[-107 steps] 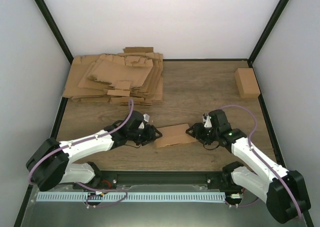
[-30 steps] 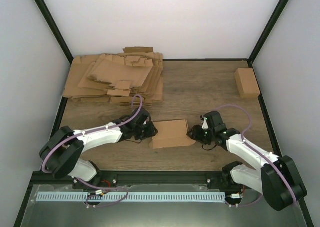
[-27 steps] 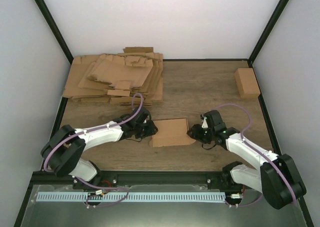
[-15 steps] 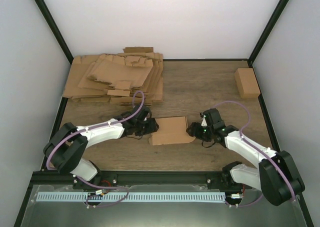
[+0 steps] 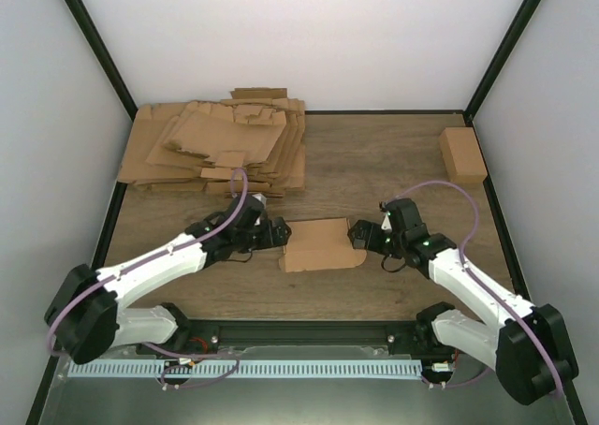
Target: Fold the paper box
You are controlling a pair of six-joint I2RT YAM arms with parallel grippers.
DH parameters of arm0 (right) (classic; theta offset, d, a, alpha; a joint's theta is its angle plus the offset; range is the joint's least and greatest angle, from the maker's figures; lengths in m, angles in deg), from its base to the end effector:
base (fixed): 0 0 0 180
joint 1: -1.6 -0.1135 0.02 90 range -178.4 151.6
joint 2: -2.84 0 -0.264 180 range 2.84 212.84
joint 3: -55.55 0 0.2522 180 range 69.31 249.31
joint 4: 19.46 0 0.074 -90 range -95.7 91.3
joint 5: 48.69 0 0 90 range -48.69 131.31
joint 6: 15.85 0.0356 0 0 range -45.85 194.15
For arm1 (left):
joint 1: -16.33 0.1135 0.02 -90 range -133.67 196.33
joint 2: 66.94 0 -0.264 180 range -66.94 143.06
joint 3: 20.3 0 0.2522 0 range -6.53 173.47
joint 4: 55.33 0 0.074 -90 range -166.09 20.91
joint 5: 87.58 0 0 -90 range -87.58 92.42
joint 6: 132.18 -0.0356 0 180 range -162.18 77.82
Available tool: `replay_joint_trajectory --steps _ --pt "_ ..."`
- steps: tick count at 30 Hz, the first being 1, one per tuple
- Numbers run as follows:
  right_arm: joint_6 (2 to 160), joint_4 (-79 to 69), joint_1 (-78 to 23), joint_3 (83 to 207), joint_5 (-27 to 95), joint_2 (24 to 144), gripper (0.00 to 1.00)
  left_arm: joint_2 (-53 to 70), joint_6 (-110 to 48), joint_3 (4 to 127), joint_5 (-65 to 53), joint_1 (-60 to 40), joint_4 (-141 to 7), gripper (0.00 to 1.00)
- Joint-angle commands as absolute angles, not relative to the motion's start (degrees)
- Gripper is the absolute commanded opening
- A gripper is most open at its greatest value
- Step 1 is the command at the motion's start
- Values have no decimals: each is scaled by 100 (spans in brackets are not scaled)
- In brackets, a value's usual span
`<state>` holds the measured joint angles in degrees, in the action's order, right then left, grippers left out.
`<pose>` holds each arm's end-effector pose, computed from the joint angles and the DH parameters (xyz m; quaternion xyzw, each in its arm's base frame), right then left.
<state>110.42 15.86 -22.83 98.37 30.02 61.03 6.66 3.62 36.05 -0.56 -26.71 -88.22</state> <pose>0.1729 0.0862 0.1867 0.0638 0.9356 0.2491 0.2420 0.1862 -0.1764 0.2079 -0.0138 0.9397 -0.2560 0.2263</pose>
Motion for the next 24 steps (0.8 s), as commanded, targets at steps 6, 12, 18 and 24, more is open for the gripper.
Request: replay_joint_trajectory --steps 6,12,18,24 --pt "10824 1698 -2320 10196 3109 5741 100 -563 -23 3453 -35 -2673 -9142 100" --pt "10352 1566 -2319 10272 2866 5456 100 -873 -602 3235 -602 -2829 -8950 100" --pt "9795 1461 -2320 10656 2538 5821 100 -816 -755 3050 -5 -3606 -8864 88" --pt "9182 1128 -2325 11151 1873 6657 98 -470 -764 2966 1299 -4440 -8905 82"
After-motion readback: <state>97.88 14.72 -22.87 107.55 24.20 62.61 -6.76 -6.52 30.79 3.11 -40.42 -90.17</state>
